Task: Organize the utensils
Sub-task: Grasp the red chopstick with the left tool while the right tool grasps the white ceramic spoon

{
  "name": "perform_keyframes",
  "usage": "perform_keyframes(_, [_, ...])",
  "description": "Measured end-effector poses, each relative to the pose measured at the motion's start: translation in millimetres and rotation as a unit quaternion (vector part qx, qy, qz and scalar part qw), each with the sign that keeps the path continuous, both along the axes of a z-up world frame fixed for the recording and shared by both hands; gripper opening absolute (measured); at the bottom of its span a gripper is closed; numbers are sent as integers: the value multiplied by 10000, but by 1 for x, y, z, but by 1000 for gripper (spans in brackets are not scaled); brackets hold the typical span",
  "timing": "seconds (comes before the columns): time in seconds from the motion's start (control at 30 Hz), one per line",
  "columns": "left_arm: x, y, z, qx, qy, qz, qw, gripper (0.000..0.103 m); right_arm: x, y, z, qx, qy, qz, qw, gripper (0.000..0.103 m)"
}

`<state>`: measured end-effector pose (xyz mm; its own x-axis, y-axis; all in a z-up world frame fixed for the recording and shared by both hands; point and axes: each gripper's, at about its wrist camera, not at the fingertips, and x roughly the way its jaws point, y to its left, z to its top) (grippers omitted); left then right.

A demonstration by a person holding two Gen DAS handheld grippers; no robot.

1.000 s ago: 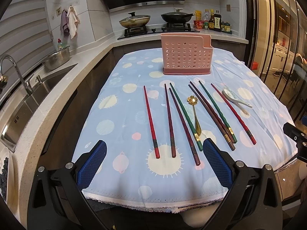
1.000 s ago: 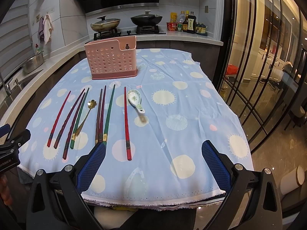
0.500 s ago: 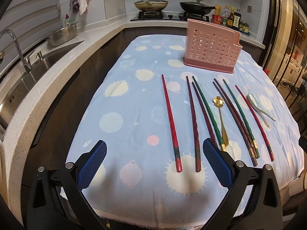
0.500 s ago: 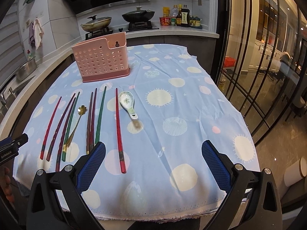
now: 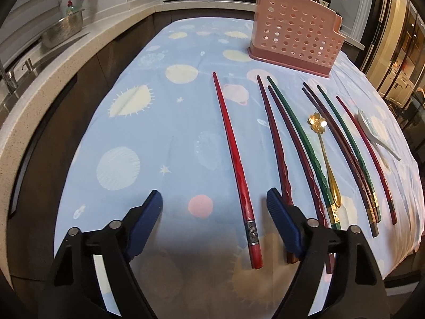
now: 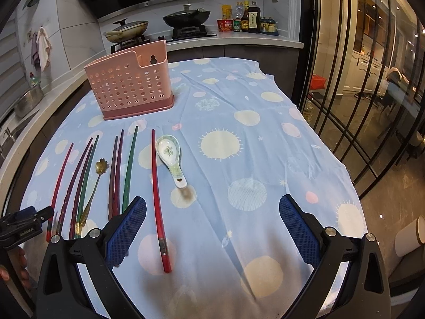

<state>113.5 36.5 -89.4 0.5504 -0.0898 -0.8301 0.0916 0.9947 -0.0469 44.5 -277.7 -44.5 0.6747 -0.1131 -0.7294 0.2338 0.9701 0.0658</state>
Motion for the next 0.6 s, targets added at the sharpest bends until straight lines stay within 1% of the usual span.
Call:
perform_keyframes(0.03, [0,0,-1,-59,32,-31,10000,65,7,-1,1,15,-32,7,10000,96])
perform_keyframes(0.1, [-2,-1,-1,-61,-2,-87,9999,61,19,0,1,-4,-96,19,10000,92])
perform_keyframes(0.13, [-2,-2,-1,-81,4,-124,9999,57,27,0,1,-17,-95,33,9999,88])
perform_keyframes(0.17, [-2,-3,0,-127,16,-162,9998,53,34,1,0,-8,-99,61,9999,83])
perform_keyframes(0.2, [-3,-3,-1,-157,30,-194,9997,51,42,1,-1,7,-103,96,9999,80])
perform_keyframes(0.27, [-3,-5,-1,-168,34,-227,9996,43,57,4,-5,25,-43,151,9999,66])
perform_keyframes(0.37, [-3,-3,-1,-198,42,-224,9995,37,76,7,-13,148,24,265,9995,52])
perform_keyframes(0.47, [-4,1,0,-354,117,-221,9991,34,92,11,-23,197,129,312,9992,46])
perform_keyframes(0.6, [-11,0,1,-406,181,-273,9986,34,101,14,-38,295,325,348,9984,37])
